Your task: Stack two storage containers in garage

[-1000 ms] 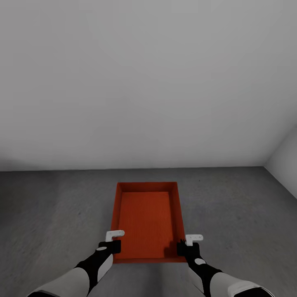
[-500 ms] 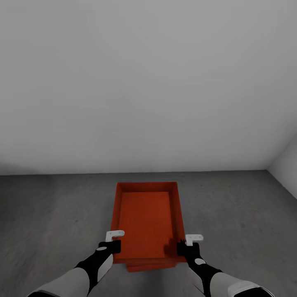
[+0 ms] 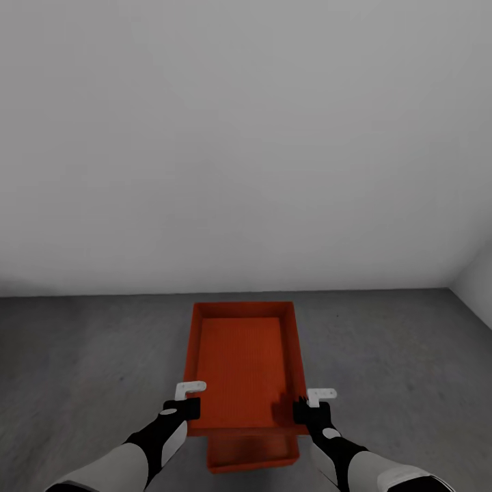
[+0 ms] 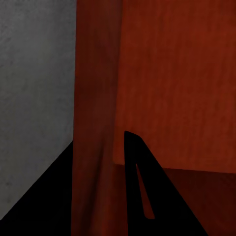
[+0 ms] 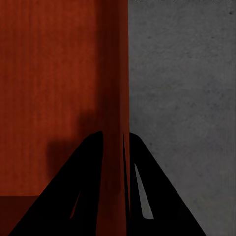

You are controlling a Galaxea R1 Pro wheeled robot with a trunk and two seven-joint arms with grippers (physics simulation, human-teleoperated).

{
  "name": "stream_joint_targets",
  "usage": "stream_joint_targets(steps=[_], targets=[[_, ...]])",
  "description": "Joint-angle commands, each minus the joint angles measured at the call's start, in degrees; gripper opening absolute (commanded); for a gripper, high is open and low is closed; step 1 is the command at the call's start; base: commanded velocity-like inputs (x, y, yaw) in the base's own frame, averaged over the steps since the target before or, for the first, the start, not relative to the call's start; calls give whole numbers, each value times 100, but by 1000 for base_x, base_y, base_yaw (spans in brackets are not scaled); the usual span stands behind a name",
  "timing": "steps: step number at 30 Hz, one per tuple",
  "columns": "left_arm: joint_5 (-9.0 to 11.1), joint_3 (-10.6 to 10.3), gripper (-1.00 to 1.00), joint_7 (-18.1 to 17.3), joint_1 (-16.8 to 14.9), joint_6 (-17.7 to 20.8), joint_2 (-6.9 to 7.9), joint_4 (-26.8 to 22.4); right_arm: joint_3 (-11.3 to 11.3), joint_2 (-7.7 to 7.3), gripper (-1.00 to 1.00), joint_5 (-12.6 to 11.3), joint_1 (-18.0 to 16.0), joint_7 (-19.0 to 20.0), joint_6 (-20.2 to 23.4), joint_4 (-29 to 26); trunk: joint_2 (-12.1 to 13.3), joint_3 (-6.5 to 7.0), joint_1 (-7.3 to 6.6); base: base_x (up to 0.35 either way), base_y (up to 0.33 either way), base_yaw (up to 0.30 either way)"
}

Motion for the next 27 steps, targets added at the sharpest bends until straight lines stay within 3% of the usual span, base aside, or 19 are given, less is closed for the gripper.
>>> stream_joint_targets(steps=[1,27], targets=[[-52,76,-100,70,-5,-98,106,-26,-316,-72,-100,-183,-3,-8,-36,21,-5,-11,3,214,0,33],[-52,75,-100,70,-5,-98,105,-32,-316,-72,-100,-183,-3,-8,-36,21,-5,-228,3,23,0,66]])
